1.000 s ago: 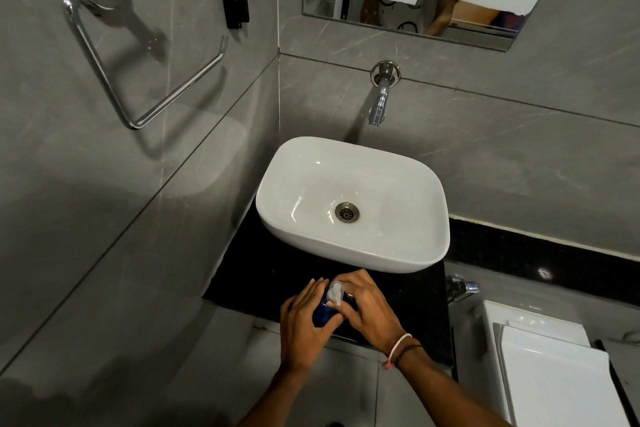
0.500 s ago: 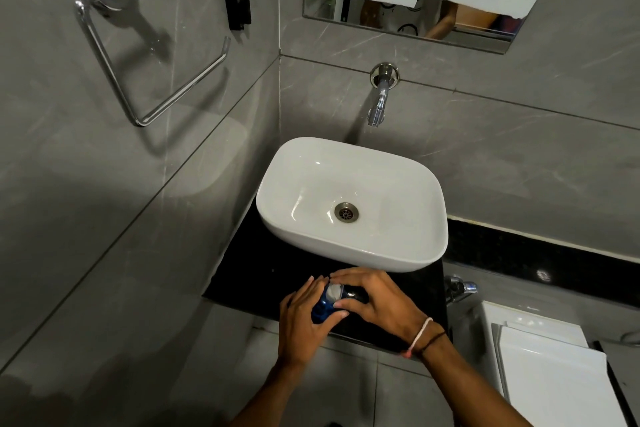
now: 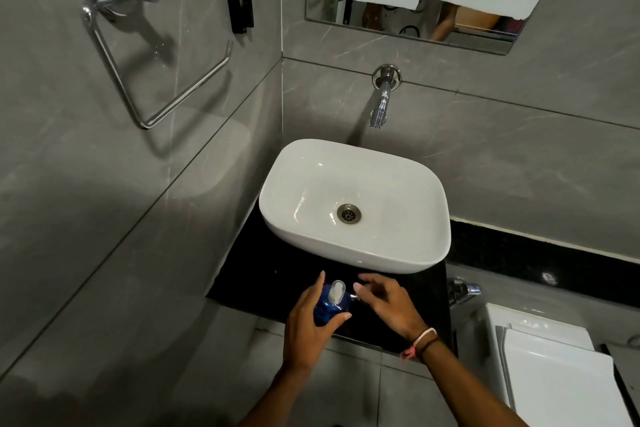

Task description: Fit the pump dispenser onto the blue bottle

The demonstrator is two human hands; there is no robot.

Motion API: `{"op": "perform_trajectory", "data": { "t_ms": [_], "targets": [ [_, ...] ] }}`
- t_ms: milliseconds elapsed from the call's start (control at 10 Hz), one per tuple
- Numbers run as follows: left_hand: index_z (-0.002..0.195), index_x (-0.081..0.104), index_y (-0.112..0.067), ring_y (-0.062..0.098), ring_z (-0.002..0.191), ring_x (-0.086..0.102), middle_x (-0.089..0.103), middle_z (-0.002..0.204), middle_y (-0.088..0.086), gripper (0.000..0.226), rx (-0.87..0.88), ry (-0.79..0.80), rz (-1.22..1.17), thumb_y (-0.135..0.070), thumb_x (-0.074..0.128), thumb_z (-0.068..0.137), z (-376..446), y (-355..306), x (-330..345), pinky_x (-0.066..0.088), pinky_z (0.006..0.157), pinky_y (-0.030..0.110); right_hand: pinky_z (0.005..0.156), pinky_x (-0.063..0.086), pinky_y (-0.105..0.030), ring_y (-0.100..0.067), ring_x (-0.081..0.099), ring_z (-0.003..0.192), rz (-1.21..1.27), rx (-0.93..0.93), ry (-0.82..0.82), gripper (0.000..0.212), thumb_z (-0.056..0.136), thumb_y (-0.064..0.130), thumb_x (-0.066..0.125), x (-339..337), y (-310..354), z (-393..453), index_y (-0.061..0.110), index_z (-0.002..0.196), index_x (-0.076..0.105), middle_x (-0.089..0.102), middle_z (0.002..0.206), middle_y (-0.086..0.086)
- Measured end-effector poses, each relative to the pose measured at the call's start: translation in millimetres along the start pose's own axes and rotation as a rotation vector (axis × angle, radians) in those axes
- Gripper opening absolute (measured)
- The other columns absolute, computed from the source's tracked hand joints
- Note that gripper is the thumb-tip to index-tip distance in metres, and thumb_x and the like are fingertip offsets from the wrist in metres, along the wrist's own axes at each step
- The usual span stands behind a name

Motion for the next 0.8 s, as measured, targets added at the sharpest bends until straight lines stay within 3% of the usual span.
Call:
{"op": "perform_trajectory", "data": {
  "t_ms": [100,200,400,500,600,700,800],
  "targets": [
    [0.149,0.038,-0.031,-0.003,0.118,0.06,0.062,0.129,-0.019,0.1,-0.056,-0.026,-0.049,-0.055,0.085,0.063,-1.4,5.4,0.5,0.055,0.097,0.019,0.104,0.055,-0.043,-0.018,0.068,0.099,0.163,0.216,0.151,0.034,0.1,0.028,0.063,12.4,-6.7,0.5,0.007,0.127,0.067,0.073,0.115,-0.018],
    [0.135,0.056,-0.024,0.008,0.114,0.066,0.07,0.126,-0.005,0.082,-0.09,-0.08,-0.014,-0.046,0.09,0.064,3.2,10.6,-7.2,0.06,0.096,0.035,0.104,0.053,-0.04,-0.018,0.065,0.09,0.277,0.268,0.198,0.035,0.102,0.025,0.061,32.5,-1.4,6.8,0.002,0.128,0.067,0.067,0.103,-0.014],
    [0.116,0.063,-0.049,-0.007,0.103,0.067,0.073,0.108,-0.029,0.059,-0.106,-0.137,-0.02,-0.046,0.087,0.063,23.3,22.4,-48.4,0.053,0.083,0.006,0.108,0.052,-0.044,-0.024,0.062,0.096,0.297,0.253,0.216,0.037,0.101,0.026,0.063,70.1,27.0,36.5,-0.001,0.126,0.067,0.065,0.104,-0.016],
    [0.12,0.065,-0.04,-0.006,0.106,0.066,0.074,0.109,-0.022,0.06,-0.106,-0.174,0.006,-0.048,0.086,0.064,34.1,28.0,-71.9,0.053,0.086,0.007,0.107,0.053,-0.043,-0.025,0.062,0.097,0.303,0.25,0.24,0.038,0.101,0.027,0.063,91.3,43.2,49.2,-0.001,0.127,0.067,0.066,0.105,-0.016],
    [0.118,0.065,-0.044,-0.006,0.106,0.066,0.073,0.109,-0.021,0.058,-0.106,-0.192,0.049,-0.05,0.087,0.064,48.5,32.1,-101.8,0.053,0.085,0.007,0.103,0.055,-0.042,-0.026,0.063,0.094,0.294,0.244,0.254,0.038,0.1,0.029,0.064,116.4,63.4,65.4,0.0,0.125,0.068,0.066,0.102,-0.016],
    [0.118,0.062,-0.045,-0.001,0.108,0.067,0.074,0.111,-0.015,0.059,-0.097,-0.2,0.088,-0.047,0.088,0.065,52.5,29.0,-109.6,0.056,0.088,0.014,0.093,0.059,-0.037,-0.023,0.064,0.088,0.248,0.204,0.23,0.039,0.099,0.03,0.066,123.2,67.7,71.9,-0.001,0.123,0.069,0.067,0.096,-0.017],
    [0.132,0.058,-0.029,0.012,0.125,0.059,0.066,0.134,-0.004,0.074,-0.052,-0.26,0.132,-0.049,0.088,0.067,53.3,20.8,-113.2,0.053,0.101,0.031,0.08,0.059,-0.025,-0.017,0.069,0.08,0.053,0.047,0.028,0.038,0.094,0.032,0.073,119.2,68.7,64.3,0.002,0.118,0.073,0.075,0.093,-0.014]
  ]
}}
Point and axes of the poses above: each hand's wrist, its own z-axis towards the middle knuckle, its own x-axis out of the palm, y = z × x, the point moved 1 cm from there along z, towards the middle knuckle
